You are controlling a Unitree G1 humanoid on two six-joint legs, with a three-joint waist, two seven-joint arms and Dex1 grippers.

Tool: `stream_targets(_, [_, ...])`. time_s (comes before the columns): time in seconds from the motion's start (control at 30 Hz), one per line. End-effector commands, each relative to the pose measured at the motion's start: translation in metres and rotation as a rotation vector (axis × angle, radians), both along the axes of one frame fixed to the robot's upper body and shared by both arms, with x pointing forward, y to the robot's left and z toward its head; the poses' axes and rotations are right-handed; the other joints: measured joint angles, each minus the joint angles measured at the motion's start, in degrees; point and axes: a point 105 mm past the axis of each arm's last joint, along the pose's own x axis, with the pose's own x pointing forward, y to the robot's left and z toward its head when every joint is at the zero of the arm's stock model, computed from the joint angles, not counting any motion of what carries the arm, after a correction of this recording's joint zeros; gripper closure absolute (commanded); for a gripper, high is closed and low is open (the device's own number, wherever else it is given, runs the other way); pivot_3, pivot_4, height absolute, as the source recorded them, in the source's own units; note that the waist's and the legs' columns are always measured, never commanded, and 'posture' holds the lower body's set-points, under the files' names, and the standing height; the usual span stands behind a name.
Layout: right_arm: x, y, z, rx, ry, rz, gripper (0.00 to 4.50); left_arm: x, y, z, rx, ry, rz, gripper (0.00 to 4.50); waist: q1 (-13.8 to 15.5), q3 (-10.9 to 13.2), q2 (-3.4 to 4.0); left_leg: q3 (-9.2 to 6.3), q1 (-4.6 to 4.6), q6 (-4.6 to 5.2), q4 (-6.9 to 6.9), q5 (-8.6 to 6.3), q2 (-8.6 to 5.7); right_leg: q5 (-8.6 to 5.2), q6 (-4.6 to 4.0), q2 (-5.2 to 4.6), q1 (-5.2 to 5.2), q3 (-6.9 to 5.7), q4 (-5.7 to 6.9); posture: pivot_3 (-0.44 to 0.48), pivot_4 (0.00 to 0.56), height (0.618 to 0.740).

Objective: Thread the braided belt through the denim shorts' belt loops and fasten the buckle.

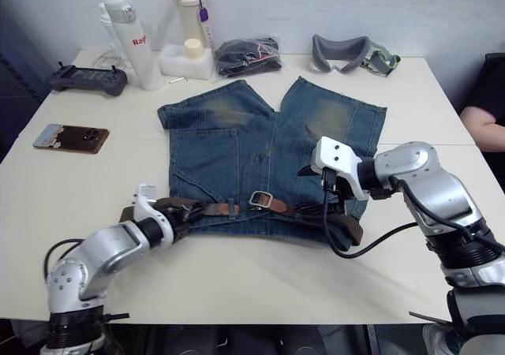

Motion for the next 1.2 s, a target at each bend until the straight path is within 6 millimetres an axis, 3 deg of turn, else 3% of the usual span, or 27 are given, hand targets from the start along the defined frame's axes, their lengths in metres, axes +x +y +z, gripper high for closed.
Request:
stream_targets(0.03, [-0.004, 0.008, 0.011, -0.002, -0.054, 0.048, 0.05, 0.0, -0.014, 0.01, -0.024, -0.032, -0.041, 4.5, 0.5, 0.0, 0.0, 0.0, 0.0, 0.0, 0.01, 0.0, 0.0, 0.0, 0.0, 0.02, 0.0, 0.0, 0.0, 0.0, 0.15, 0.739])
stream_targets(0.27, [-0.012, 0.029, 0.012, 0.008, -0.166, 0.17, 0.05, 0.008, -0.03, 0.012, -0.079, -0.007, -0.047, 4.5, 0.9, 0.0, 0.0, -0.01, 0.0, 0.0, 0.02, 0.0, 0.0, 0.01, 0.01, 0.05, 0.04, 0.01, -0.07, 0.0, 0.15, 0.739])
stream_targets(0.47, [-0.012, 0.056, -0.016, -0.069, -0.491, 0.315, 0.05, 0.01, -0.042, 0.003, -0.082, 0.038, -0.061, 4.5, 1.0, 0.0, 0.0, -0.23, 0.03, 0.0, 0.04, 0.0, -0.01, 0.05, 0.09, 0.16, 0.31, -0.12, -0.3, 0.0, 0.15, 0.739])
stream_targets(0.7, [-0.004, 0.058, -0.038, -0.076, -0.669, 0.321, 0.05, 0.012, -0.043, -0.002, -0.019, 0.028, -0.046, 4.5, 1.0, 0.0, 0.02, -0.47, 0.18, 0.0, 0.08, 0.01, -0.07, 0.08, 0.14, 0.16, 0.71, -0.42, -0.51, 0.0, 0.15, 0.739])
stream_targets(1.03, [0.004, 0.064, -0.048, -0.085, -0.717, 0.293, 0.05, 0.009, -0.049, -0.002, -0.011, 0.027, -0.081, 4.5, 1.0, 0.0, 0.03, -0.66, 0.17, 0.0, 0.07, 0.01, -0.04, 0.08, 0.14, 0.05, 0.87, -0.7, -0.64, 0.0, 0.15, 0.739])
stream_targets(1.2, [0.012, 0.064, -0.044, -0.078, -0.746, 0.241, 0.05, 0.006, -0.052, -0.002, -0.006, 0.028, -0.101, 4.5, 0.9, 0.0, 0.04, -0.66, 0.18, 0.0, 0.07, 0.01, -0.03, 0.08, 0.13, 0.05, 0.88, -0.73, -0.64, 0.0, 0.15, 0.739])
